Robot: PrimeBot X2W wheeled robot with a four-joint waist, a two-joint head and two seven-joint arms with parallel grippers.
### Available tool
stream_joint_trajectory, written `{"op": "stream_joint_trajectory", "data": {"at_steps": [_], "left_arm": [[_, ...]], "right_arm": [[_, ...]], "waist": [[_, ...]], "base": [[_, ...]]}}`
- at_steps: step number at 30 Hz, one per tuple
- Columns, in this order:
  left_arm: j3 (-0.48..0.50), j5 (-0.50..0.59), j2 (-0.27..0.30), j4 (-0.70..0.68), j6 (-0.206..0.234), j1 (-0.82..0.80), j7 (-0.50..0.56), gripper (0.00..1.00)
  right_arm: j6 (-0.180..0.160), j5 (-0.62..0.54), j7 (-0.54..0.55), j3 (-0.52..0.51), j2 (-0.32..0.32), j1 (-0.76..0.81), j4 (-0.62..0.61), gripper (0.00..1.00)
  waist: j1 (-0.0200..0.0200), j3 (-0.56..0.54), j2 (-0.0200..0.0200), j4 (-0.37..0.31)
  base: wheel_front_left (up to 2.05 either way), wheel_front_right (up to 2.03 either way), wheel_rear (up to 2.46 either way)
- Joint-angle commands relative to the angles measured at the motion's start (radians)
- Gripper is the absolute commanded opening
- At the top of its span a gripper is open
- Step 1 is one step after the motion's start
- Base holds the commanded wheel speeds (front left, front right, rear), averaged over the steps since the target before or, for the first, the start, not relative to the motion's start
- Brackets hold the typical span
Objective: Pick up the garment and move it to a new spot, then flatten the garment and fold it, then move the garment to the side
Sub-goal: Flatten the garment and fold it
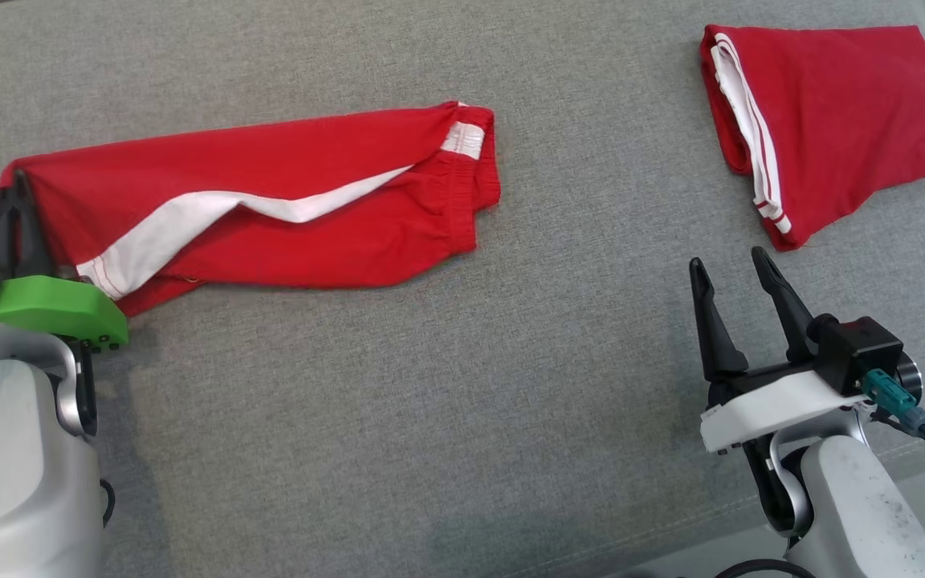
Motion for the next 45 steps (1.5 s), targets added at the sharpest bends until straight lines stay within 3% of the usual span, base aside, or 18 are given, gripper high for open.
{"op": "stream_joint_trajectory", "data": {"at_steps": [1,2,8,20,28,33,45], "left_arm": [[0.011,0.007,0.009,0.001,0.015,-0.004,0.0,0.92],[0.017,0.006,0.007,0.003,0.019,0.003,0.0,1.0],[0.047,0.001,-0.019,-0.029,0.026,0.075,0.0,1.0],[0.012,0.002,-0.115,-0.188,-0.02,0.344,0.0,1.0],[-0.052,-0.075,-0.13,-0.261,0.0,0.497,0.0,1.0],[-0.146,-0.146,-0.129,-0.295,0.03,0.563,0.001,1.0],[-0.272,-0.138,-0.129,-0.34,0.035,0.471,0.001,1.0]], "right_arm": [[-0.002,-0.006,-0.002,0.001,0.0,-0.007,0.001,1.0],[-0.002,-0.004,-0.002,0.001,-0.002,-0.007,0.005,1.0],[-0.002,-0.002,-0.002,0.009,-0.002,0.014,0.012,1.0],[-0.002,-0.001,-0.002,0.032,0.006,0.077,0.022,1.0],[-0.002,-0.005,-0.002,0.046,0.012,0.124,0.032,1.0],[-0.002,0.013,-0.002,0.074,0.009,0.136,0.048,1.0],[-0.002,0.072,-0.002,0.183,-0.037,-0.056,0.189,1.0]], "waist": [[-0.0002,-0.008,-0.0001,0.002],[-0.0002,-0.015,-0.0001,0.003],[-0.0002,-0.076,-0.0001,0.022],[-0.0002,-0.237,-0.0001,0.067],[-0.0002,-0.309,-0.0001,0.088],[-0.0002,-0.305,-0.0001,0.126],[-0.0002,-0.159,-0.0001,0.324]], "base": [[0.0,0.0,0.0],[0.0,0.0,0.0],[0.0,0.0,0.0],[0.0,0.0,0.0],[0.0,0.0,0.0],[0.0,0.0,0.0],[0.0,0.0,0.0]]}}
